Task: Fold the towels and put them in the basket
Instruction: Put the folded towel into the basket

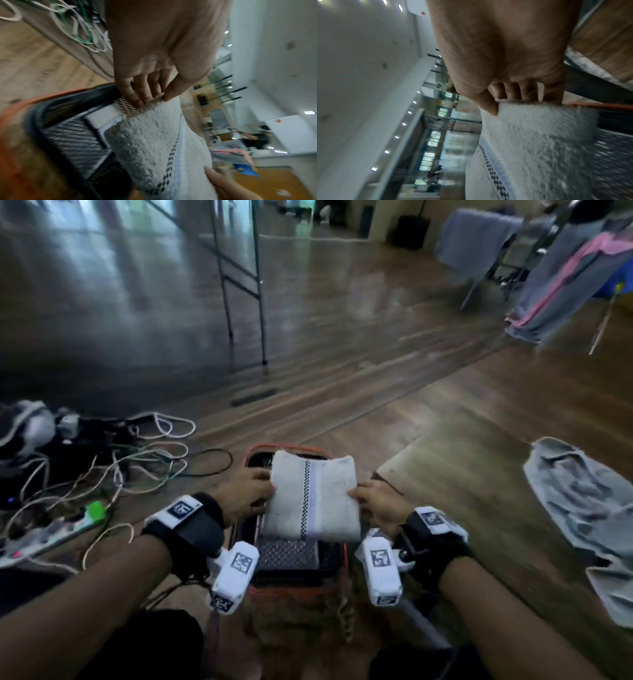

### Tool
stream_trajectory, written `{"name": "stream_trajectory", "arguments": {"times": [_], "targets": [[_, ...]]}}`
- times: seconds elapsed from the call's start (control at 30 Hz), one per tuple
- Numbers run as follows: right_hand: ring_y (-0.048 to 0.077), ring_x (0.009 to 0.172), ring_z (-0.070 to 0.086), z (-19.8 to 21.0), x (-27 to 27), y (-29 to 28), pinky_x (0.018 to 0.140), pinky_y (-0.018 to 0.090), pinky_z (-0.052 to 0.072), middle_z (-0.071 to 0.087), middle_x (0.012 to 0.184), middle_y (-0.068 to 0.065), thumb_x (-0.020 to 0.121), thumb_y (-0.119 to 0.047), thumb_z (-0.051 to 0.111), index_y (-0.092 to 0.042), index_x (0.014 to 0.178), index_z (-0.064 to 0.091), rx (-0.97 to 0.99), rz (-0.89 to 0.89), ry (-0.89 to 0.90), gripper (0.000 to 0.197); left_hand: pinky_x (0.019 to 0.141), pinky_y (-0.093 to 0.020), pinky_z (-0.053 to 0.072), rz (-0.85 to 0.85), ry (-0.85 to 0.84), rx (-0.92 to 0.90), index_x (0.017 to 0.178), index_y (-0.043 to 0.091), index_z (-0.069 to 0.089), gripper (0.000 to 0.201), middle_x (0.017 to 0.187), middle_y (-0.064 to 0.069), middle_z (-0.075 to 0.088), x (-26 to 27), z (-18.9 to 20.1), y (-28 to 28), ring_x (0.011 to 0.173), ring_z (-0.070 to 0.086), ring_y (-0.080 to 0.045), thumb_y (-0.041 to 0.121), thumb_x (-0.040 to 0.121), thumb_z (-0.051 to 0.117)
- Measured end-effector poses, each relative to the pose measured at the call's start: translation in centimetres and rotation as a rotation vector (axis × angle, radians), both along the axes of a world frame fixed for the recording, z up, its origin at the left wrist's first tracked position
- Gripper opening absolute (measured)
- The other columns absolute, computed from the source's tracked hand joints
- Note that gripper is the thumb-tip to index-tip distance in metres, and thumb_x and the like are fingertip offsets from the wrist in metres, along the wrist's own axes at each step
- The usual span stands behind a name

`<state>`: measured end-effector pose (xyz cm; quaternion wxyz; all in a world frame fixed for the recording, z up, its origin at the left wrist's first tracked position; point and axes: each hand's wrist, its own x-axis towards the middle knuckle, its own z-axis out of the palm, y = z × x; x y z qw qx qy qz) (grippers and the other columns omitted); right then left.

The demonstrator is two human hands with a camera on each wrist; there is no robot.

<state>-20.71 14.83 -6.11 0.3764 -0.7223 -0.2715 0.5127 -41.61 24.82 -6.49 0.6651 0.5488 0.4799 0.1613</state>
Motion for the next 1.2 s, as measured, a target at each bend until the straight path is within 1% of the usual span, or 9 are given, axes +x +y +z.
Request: {"name": "stream_trajectory", "arguments": {"times": [0.2,0.33,0.47,0.53,0.67,0.83,0.97,1.13,1.2], "targets": [[0.03,0.09,0.061,-17.7,-0.8,7.0,0.084,0.043,0.051,0.064,0.095,0.021,0.085,0.0,0.05,-0.001,0.087,0.065,-0.277,0.065,-0.033,0.015,0.059,-0.03,0.037,0.106,0.285,-0.143,0.077,0.003,0.059,0.015,0.073,-0.014,0.049,1.3,-15.5,4.3,0.064,0.046,-0.022,-0.005,0.08,0.047],[0.026,0.073,0.057,-25.0,0.0,12.1,0.058,0.022,0.04,0.06,0.079,0.017,0.084,-0.001,0.043,-0.001,0.079,0.059,-0.363,0.046,-0.103,0.017,0.076,-0.039,0.051,0.131,0.387,-0.077,0.093,-0.01,0.065,0.025,0.084,-0.017,0.06,4.4,-23.5,9.3,0.083,0.059,-0.027,-0.003,0.08,0.045],[0.024,0.076,0.052,-29.3,1.4,16.6,0.051,0.027,0.033,0.056,0.084,0.014,0.085,-0.003,0.044,0.004,0.099,0.06,-0.403,-0.001,-0.173,0.022,0.086,-0.032,0.047,0.227,0.433,-0.011,0.109,-0.002,0.064,0.032,0.106,-0.018,0.066,7.5,-28.4,13.2,0.102,0.06,-0.032,-0.004,0.082,0.046],[0.024,0.082,0.05,-30.7,1.9,18.8,0.056,0.027,0.033,0.054,0.09,0.015,0.085,-0.003,0.043,0.008,0.106,0.059,-0.357,-0.076,-0.204,0.028,0.087,-0.03,0.045,0.263,0.435,0.035,0.115,-0.001,0.06,0.034,0.114,-0.018,0.064,8.7,-29.9,15.0,0.106,0.059,-0.032,-0.002,0.084,0.047],[0.024,0.078,0.051,-32.9,2.3,21.2,0.062,0.024,0.032,0.055,0.087,0.014,0.083,-0.004,0.041,-0.001,0.092,0.058,-0.254,-0.245,-0.251,0.019,0.083,-0.024,0.041,0.29,0.458,0.078,0.117,0.001,0.055,0.032,0.117,-0.018,0.062,9.9,-32.0,17.1,0.108,0.058,-0.031,0.003,0.085,0.048],[0.034,0.103,0.059,-35.0,1.8,20.2,0.075,0.025,0.037,0.062,0.115,0.018,0.087,-0.008,0.042,0.0,0.115,0.056,-0.28,-0.281,-0.241,0.032,0.088,-0.03,0.043,0.225,0.561,0.052,0.121,0.0,0.053,0.034,0.123,-0.018,0.059,9.8,-33.5,16.5,0.111,0.056,-0.032,0.002,0.088,0.047],[0.033,0.105,0.057,-34.9,1.4,19.8,0.074,0.023,0.035,0.061,0.116,0.017,0.088,-0.007,0.043,-0.003,0.114,0.055,-0.18,-0.33,-0.303,0.029,0.08,-0.023,0.037,0.261,0.536,0.096,0.119,-0.002,0.051,0.031,0.121,-0.019,0.058,9.9,-33.6,15.9,0.11,0.056,-0.031,0.0,0.088,0.045],[0.034,0.119,0.049,-34.6,0.8,19.4,0.096,0.033,0.04,0.049,0.133,0.021,0.089,-0.004,0.043,-0.004,0.137,0.036,-0.086,-0.342,-0.325,0.048,0.093,-0.031,0.041,0.265,0.538,0.131,0.128,-0.004,0.046,0.039,0.128,-0.021,0.054,9.7,-33.9,15.5,0.116,0.052,-0.034,0.002,0.089,0.045],[0.034,0.126,0.042,-34.3,0.2,19.4,0.104,0.037,0.035,0.04,0.139,0.021,0.087,-0.005,0.049,-0.005,0.143,0.028,0.074,-0.309,-0.514,0.06,0.1,-0.034,0.038,0.221,0.565,0.282,0.136,-0.002,0.038,0.048,0.137,-0.021,0.045,10.0,-34.1,15.3,0.123,0.046,-0.034,0.006,0.09,0.044]]}}
